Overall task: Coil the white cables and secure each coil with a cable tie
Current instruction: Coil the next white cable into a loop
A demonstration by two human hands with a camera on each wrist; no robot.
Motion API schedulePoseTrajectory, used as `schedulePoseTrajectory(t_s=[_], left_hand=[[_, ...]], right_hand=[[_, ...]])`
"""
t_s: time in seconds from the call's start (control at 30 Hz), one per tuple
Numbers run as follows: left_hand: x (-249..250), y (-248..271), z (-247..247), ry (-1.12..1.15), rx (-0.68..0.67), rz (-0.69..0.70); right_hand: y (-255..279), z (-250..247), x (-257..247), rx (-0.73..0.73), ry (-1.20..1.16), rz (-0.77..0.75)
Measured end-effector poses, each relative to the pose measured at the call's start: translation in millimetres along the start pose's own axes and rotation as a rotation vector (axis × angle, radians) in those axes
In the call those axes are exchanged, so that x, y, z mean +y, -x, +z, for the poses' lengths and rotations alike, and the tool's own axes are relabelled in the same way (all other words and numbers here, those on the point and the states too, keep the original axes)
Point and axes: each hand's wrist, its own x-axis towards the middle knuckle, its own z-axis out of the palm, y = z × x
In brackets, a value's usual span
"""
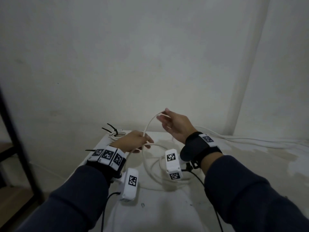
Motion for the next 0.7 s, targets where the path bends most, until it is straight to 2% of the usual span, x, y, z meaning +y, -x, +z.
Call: schedulePoseTrajectory(t_s=[0.03,0.13,0.23,0.3,0.33,0.4,0.5,0.57,0.7], left_hand=[[3.9,-1.3,-1.8,0.074,0.09,0.03],[17.0,-10.2,-12.2,0.357,0.288,0.128],[35.0,-18.4,-27.3,0.714,0.326,0.087],[46.6,-16.4,-38.2,0.991,0.286,0.029],[51.5,-13.3,-41.4,1.098,0.259,0.033],[55.0,-8.3,-39.3,1.245,0.23,0.097],[50.1,-4.2,-17.6,1.374,0.198,0.198],[43.4,-2.2,1.9,1.393,0.202,0.22],[23.2,-0.6,37.1,1.393,0.253,0.207]], right_hand=[[6.5,-1.8,0.9,-0.045,0.116,0.038],[24.7,-13.9,19.7,-0.201,0.732,0.183],[41.2,-31.3,47.6,-0.339,1.124,0.164],[47.7,-41.8,58.4,-0.352,1.207,0.122],[49.7,-46.0,59.9,-0.319,1.193,0.114],[53.4,-49.8,56.3,-0.238,1.017,0.077],[58.4,-46.3,48.2,-0.209,0.511,0.249],[65.0,-42.5,42.7,-0.211,0.262,0.328],[78.1,-38.6,41.6,-0.157,-0.045,0.265]])
